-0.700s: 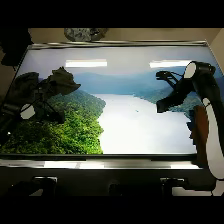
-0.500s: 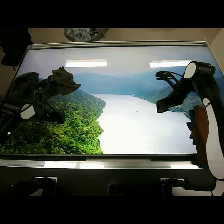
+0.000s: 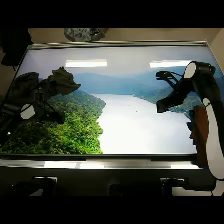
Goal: Fold the shirts.
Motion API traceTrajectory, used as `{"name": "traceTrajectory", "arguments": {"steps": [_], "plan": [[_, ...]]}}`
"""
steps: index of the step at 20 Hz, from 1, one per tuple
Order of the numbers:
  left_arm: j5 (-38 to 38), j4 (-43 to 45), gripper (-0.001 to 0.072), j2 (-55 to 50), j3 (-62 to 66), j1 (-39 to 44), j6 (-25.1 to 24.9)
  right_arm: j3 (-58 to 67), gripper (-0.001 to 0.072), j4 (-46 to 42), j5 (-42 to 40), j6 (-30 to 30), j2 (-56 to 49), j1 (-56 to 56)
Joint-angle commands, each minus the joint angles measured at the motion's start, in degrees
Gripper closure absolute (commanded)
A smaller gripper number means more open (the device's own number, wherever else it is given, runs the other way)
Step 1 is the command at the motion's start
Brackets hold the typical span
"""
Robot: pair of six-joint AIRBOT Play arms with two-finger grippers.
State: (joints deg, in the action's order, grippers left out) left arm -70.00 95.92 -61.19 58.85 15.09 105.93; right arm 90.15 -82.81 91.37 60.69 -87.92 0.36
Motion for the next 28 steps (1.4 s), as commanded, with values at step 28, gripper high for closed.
{"name": "traceTrajectory", "arguments": {"steps": [28], "plan": [[1.33, -3.52, -0.0013, -51.08, 64.06, -21.84, 3.65, 0.0, 0.0035, 0.94, -12.85, 3.04, -0.07, 0.02]]}}
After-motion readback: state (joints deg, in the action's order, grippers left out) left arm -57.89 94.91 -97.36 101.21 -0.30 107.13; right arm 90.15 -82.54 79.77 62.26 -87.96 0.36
